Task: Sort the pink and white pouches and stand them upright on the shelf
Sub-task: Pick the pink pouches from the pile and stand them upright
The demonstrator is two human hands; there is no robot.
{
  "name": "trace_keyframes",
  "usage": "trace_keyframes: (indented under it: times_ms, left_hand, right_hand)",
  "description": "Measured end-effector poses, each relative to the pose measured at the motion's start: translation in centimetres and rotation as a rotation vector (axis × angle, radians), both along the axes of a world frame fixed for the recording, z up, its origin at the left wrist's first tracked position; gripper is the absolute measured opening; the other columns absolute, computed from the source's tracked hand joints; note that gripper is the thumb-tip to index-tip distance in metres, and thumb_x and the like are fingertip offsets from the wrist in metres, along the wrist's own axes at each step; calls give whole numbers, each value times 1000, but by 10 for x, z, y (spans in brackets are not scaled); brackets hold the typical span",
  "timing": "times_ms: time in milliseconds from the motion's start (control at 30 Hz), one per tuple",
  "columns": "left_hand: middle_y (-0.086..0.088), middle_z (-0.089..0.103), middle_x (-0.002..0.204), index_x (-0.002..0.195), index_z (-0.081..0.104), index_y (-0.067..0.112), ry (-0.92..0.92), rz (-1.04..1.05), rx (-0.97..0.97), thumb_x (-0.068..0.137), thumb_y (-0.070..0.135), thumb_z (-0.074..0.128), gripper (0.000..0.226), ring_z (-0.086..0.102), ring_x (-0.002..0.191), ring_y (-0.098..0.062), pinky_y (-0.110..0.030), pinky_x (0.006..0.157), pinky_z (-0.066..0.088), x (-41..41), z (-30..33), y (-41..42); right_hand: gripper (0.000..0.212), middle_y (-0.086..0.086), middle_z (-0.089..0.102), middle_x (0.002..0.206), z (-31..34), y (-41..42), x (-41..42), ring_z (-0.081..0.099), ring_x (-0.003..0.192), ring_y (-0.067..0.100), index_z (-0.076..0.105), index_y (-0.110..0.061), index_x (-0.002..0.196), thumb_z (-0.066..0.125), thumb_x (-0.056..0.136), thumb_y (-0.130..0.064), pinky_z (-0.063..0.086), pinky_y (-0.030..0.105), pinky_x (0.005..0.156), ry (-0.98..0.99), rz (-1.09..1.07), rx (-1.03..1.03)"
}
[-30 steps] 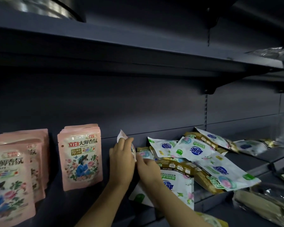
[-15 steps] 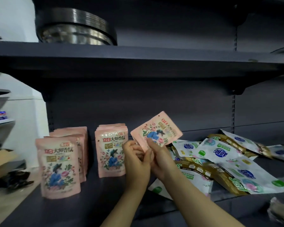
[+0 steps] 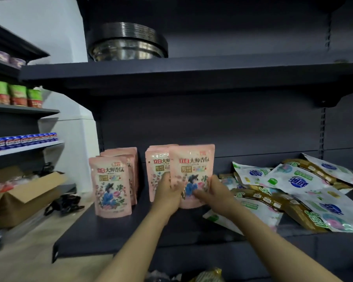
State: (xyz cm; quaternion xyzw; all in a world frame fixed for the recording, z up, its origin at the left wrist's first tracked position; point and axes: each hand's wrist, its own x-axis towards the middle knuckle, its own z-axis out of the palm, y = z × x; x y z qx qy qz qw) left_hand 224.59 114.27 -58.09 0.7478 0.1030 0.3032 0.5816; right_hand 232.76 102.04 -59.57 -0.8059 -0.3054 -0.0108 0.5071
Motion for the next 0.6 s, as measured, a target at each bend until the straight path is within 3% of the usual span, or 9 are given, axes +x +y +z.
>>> trace_keyframes:
  times_ms: [133, 233, 267, 333, 400, 500, 600]
  left_hand:
    - [0, 57, 119, 116, 36, 24, 48, 5, -39, 95, 15, 49, 26, 60, 93, -12, -25, 71, 56, -4, -16, 2]
    - [2, 53, 113, 127, 30, 17, 40, 51, -41, 94, 8, 49, 39, 54, 78, -2, -13, 46, 52, 0, -12, 4]
    - [2, 52, 115, 131, 28, 16, 30, 73, -55, 93, 5, 49, 45, 54, 80, -4, -14, 46, 53, 1, -11, 7]
    - [-2, 52, 128, 137, 23, 17, 9, 146, -47, 90, 4, 53, 57, 58, 98, -15, -25, 70, 56, 4, -17, 17]
    - [-8, 51, 133, 141, 22, 13, 31, 237, -42, 89, 7, 56, 63, 55, 113, -22, -29, 86, 47, 1, -27, 27]
    - [-12, 57, 126, 136, 34, 6, 76, 311, -73, 90, 11, 56, 51, 55, 100, -18, -26, 82, 41, 0, -43, 38]
    - [-12, 63, 114, 118, 49, 5, 69, 358, -64, 90, 8, 55, 28, 53, 90, -16, -26, 74, 42, 6, -47, 44]
  right_hand:
    - [34, 13, 58, 116, -20, 22, -4, 58, 103, 26, 40, -8, 106, 63, 86, -25, 49, 35, 83, -75, -70, -30]
    - [36, 14, 58, 118, -20, 36, -8, 59, 104, 26, 40, -3, 109, 61, 87, -22, 46, 31, 78, -37, -54, 12]
    - [35, 13, 58, 118, -20, 41, -8, 59, 102, 26, 40, -2, 108, 61, 88, -22, 45, 29, 75, -30, -49, 19]
    - [32, 11, 59, 116, -23, 49, -8, 58, 97, 23, 38, -6, 102, 60, 88, -23, 44, 28, 71, -33, -63, 34]
    - [34, 8, 58, 111, -28, 56, -8, 57, 93, 21, 35, -10, 100, 63, 87, -22, 43, 21, 62, -24, -82, 59]
    - [27, 4, 58, 108, -36, 65, -6, 54, 88, 15, 38, -10, 100, 61, 86, -10, 41, 6, 51, 18, -76, 84]
    - [24, 10, 59, 118, -40, 76, -3, 58, 101, 21, 45, -7, 108, 56, 88, -11, 45, 19, 71, -4, -80, 49]
